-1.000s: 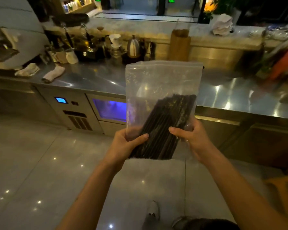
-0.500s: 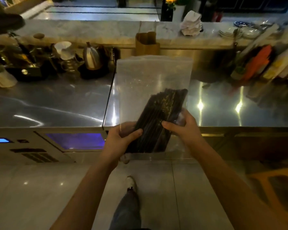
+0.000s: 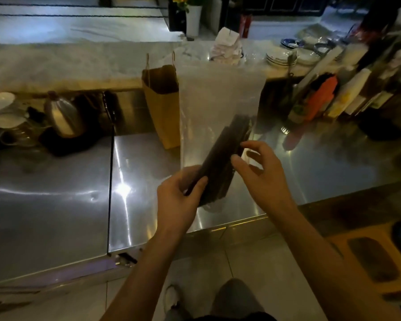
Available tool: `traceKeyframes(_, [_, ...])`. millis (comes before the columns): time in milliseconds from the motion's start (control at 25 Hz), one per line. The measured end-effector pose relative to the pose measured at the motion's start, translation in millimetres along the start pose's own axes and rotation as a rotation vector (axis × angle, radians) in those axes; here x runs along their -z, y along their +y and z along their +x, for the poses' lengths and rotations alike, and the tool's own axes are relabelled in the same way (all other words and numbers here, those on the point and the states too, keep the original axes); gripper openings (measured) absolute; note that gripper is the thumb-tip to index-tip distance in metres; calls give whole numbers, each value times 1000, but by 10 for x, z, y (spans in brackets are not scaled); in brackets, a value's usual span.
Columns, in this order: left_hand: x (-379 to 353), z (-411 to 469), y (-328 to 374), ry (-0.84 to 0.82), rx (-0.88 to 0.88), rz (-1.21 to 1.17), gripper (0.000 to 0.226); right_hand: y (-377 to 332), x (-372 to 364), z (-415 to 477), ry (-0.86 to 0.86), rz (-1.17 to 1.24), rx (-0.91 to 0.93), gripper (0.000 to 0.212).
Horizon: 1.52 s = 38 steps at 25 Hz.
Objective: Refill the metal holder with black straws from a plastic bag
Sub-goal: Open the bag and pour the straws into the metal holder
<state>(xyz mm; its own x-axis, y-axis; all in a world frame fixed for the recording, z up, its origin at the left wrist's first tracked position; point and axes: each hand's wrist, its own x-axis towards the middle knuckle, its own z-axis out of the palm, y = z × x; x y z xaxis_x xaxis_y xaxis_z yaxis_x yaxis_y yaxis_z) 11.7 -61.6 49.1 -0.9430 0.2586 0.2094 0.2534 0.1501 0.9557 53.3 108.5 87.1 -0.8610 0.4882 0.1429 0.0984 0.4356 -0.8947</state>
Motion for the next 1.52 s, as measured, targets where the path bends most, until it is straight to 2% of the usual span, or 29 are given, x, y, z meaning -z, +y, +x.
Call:
traceKeyframes(120, [-254,337,42,58,-80,85,26,-60,1,330,50,-124,56,50])
traceKeyframes(280, [-704,732,87,187,-189,198,20,-58,128,786,-190,188,-14,77])
traceKeyframes(400, [-1168,1007,207,243,-168,250,24,56,290,1200,-300,297,15,91])
traceKeyframes(520, [-1609,1271,224,232,-208,439,28,236,538,1642,-358,387,52,82])
traceKeyframes(640, [-1901,1444,177,82,-123,509,49,428,716,2011,-379,453,15,55])
traceKeyframes(800, [-2124,1529,223,-123,-46,449,75,618,894,2429,-397,505,-77,27])
traceKeyframes(920, [-2096,1610,192,-200,42,332,78,667,1000,2620,-468,563,-168,29])
traceKeyframes(1040, [-1944,1740,131,-77,76,130,63,648,1067,2720,-537,614,-227,29])
traceKeyframes(1160, [-1736,1896,150,24,208,-1,63,614,1099,2725,-584,710,-300,32])
traceKeyframes(1320, [-1379,2103,116,-200,398,-167,81,656,1050,2763,-634,690,-317,39])
traceKeyframes(1360, [-1311,2125,79,-254,441,-224,80,664,1044,2773,-644,698,-324,43])
traceKeyframes(1520, [-1214,2143,-139,-344,516,-409,47,672,1058,2796,-714,730,-309,51])
